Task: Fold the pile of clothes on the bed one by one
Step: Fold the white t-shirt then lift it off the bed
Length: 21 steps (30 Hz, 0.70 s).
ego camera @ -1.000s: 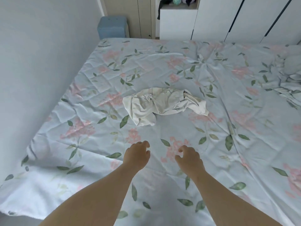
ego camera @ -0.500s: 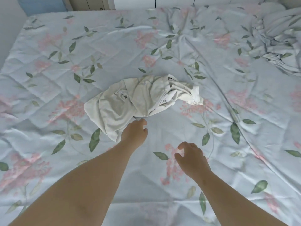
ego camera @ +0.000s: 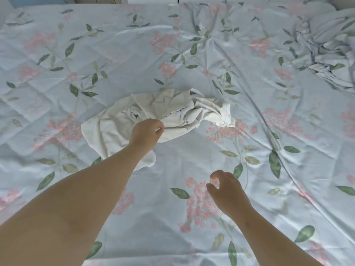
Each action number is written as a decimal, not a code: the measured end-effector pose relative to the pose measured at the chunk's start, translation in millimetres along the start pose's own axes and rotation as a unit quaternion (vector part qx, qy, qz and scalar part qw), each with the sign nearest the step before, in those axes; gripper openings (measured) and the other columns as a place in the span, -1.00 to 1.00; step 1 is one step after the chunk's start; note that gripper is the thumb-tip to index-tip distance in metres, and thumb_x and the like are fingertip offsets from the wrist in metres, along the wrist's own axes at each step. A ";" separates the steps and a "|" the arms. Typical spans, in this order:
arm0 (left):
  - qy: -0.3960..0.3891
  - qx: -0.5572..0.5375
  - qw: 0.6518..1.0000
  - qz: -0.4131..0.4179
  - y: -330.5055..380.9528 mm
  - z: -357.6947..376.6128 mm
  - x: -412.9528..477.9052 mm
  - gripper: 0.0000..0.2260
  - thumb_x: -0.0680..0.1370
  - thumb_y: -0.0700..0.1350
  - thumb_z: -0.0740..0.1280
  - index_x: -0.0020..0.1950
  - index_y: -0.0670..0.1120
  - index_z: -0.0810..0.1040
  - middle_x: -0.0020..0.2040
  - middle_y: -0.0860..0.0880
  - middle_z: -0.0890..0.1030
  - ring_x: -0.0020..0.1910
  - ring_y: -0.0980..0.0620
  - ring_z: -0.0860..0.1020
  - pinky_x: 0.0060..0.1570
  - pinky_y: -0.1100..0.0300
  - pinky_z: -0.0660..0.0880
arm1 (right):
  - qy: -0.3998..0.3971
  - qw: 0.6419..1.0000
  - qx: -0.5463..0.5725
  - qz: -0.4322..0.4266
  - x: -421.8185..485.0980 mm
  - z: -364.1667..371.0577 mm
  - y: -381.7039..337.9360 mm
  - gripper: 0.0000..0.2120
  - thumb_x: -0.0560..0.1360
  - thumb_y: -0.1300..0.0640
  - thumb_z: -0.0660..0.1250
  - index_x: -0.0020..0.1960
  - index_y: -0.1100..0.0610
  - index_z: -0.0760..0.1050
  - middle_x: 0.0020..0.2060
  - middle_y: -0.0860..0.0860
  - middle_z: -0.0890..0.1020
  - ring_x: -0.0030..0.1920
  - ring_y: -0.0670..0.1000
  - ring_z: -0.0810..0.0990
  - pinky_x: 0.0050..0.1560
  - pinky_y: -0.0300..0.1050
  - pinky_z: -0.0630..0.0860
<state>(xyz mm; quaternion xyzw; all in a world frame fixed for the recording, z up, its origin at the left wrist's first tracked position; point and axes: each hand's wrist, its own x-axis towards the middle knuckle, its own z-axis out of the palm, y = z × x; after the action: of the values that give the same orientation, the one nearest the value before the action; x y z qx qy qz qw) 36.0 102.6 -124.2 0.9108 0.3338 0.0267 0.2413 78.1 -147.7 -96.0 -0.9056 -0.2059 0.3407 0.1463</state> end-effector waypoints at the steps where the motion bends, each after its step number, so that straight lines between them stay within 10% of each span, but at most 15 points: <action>1: 0.033 -0.048 0.998 -0.017 9.6 -18.8 -2.5 -0.86 0.53 -0.11 0.34 0.04 -0.10 0.62 0.08 -0.01 0.63 0.10 -0.01 0.53 0.08 0.21 0.34 | 0.000 1.000 0.007 -0.010 -4.5 -6.3 -4.4 -0.72 0.58 0.03 0.17 0.28 0.01 0.36 0.25 -0.03 0.41 0.16 0.00 0.45 0.16 -0.07 0.43; 6: 0.106 -0.175 0.978 -0.039 67.4 -114.3 -34.5 -0.85 0.44 -0.14 0.45 -0.18 -0.02 0.47 -0.28 0.17 0.48 -0.33 0.20 0.39 -0.36 0.37 0.26 | 0.026 0.996 0.054 -0.073 -30.9 -56.1 -28.2 -0.70 0.58 0.03 0.18 0.30 -0.01 0.36 0.28 -0.07 0.40 0.21 -0.01 0.44 0.18 -0.09 0.41; 14: 0.133 -0.371 0.919 0.012 156.2 -237.8 -144.9 -0.74 0.50 -0.32 0.36 -0.14 0.05 0.47 -0.19 0.02 0.48 -0.29 0.04 0.46 -0.25 0.19 0.43 | 0.069 0.968 0.144 -0.195 -101.6 -147.6 -47.1 -0.64 0.55 0.13 0.23 0.34 0.00 0.34 0.21 -0.02 0.47 0.04 -0.07 0.46 -0.07 -0.20 0.35; 21: 0.113 -0.623 0.774 -0.020 198.1 -284.5 -236.4 -0.75 0.22 -0.34 0.20 -0.36 -0.04 0.57 -0.36 0.01 0.49 -0.40 0.06 0.47 -0.43 0.30 0.38 | -0.038 0.918 0.296 -0.260 -166.7 -202.4 -53.5 -0.58 0.59 0.11 0.22 0.42 -0.07 0.26 0.24 -0.02 0.39 0.10 -0.04 0.46 0.00 -0.20 0.39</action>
<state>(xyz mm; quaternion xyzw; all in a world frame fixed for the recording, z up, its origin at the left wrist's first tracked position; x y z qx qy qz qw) -89.1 -55.0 244.0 0.5451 0.2868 0.3263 0.7170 86.7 -205.1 165.2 -0.7220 -0.3291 0.3703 0.4830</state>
